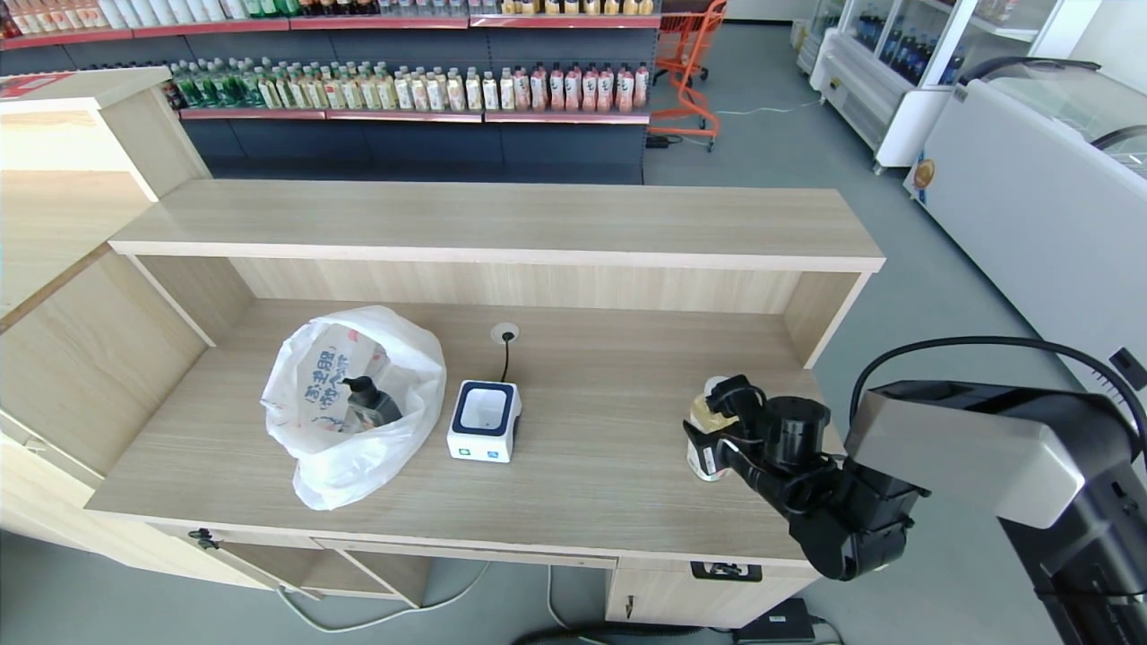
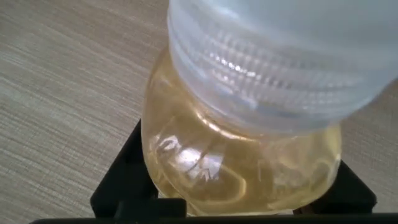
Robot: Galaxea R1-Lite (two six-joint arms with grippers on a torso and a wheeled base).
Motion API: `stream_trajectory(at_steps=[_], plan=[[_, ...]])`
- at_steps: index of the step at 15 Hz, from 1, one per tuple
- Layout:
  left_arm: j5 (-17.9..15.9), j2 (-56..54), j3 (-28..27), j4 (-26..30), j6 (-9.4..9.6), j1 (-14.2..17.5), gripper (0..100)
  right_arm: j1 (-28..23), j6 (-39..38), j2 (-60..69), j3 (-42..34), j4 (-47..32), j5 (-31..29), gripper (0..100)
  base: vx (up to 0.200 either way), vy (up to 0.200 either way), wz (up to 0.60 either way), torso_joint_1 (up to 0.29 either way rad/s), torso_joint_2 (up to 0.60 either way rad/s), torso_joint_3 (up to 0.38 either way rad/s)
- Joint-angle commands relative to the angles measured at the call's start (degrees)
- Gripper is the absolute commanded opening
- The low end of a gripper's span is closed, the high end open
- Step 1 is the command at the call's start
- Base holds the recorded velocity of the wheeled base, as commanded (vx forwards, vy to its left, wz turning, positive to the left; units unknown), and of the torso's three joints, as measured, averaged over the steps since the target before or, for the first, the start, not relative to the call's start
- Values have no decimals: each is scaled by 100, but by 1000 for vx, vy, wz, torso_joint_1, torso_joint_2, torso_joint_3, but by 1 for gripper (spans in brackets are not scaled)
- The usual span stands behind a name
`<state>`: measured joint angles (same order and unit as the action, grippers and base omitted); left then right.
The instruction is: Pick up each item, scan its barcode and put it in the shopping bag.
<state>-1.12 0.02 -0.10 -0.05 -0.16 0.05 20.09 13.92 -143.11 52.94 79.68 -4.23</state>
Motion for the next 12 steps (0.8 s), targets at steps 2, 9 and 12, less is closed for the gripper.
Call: stream_trajectory(at_steps=[2,9,12], plan=[[-2,-2,1,-4,-2,4,100,-23,-232,292,-153,13,80,0,0,0,0,0,0,0],[-2,-2,1,-4,-2,4,100,-1341,-2552,3280,-1752,-646,3877,0,0,0,0,0,0,0],[-2,-2,1,-4,-2,4,100,-1359,-2948,3983,-1902,-1139,5125,0,0,0,0,0,0,0]])
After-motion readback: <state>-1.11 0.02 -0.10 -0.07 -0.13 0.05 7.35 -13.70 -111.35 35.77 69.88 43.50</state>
